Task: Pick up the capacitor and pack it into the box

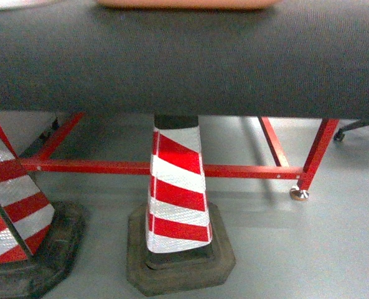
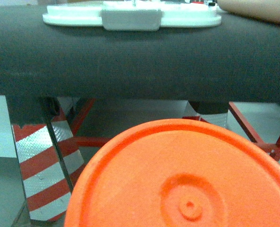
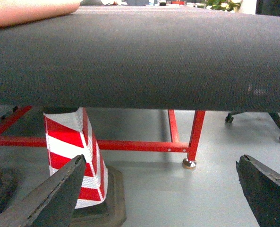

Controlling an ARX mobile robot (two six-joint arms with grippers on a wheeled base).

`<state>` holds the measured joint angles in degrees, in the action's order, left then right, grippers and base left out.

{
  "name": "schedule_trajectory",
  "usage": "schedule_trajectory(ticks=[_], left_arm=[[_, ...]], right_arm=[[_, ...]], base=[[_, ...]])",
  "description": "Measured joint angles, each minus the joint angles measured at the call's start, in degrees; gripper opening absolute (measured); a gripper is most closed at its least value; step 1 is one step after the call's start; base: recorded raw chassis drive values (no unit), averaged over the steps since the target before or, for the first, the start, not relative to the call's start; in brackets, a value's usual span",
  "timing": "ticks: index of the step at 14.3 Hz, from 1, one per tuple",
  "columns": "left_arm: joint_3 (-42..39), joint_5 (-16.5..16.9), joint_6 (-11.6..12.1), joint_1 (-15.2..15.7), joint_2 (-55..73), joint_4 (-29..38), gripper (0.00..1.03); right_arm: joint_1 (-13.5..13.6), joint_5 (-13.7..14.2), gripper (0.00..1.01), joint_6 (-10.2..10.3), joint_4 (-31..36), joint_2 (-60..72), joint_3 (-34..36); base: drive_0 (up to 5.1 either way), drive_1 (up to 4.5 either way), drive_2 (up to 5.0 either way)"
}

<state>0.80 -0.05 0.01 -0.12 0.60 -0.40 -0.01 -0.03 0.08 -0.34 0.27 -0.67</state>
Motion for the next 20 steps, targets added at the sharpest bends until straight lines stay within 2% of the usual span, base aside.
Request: schedule_trajectory(ticks=[20], left_arm=[[0.02, 0.04, 0.02, 0.00, 0.00, 0.02, 0.42]], right_arm=[[0.00, 0.02, 0.98, 0.07, 0.04, 0.00, 0.00]], base=[[0.0, 0.00, 0.0]])
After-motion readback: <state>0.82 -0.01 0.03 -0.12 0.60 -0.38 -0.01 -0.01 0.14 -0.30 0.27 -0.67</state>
